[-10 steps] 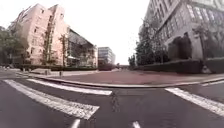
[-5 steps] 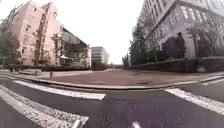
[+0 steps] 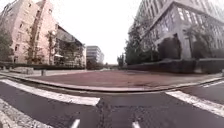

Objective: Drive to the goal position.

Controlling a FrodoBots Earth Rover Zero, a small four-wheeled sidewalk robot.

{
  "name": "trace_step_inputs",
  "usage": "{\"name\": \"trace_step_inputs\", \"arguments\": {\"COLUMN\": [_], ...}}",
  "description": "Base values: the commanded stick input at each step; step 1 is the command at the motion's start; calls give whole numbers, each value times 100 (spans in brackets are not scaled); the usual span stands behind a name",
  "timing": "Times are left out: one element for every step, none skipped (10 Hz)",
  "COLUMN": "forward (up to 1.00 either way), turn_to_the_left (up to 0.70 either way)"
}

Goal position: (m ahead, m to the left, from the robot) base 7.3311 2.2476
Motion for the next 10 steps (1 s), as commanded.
{"name": "trace_step_inputs", "arguments": {"forward": [70,70,70,70,70,70,55,8,0,0], "turn_to_the_left": [-14,-14,-14,-14,-14,-14,-26,-63,-70,-70]}}
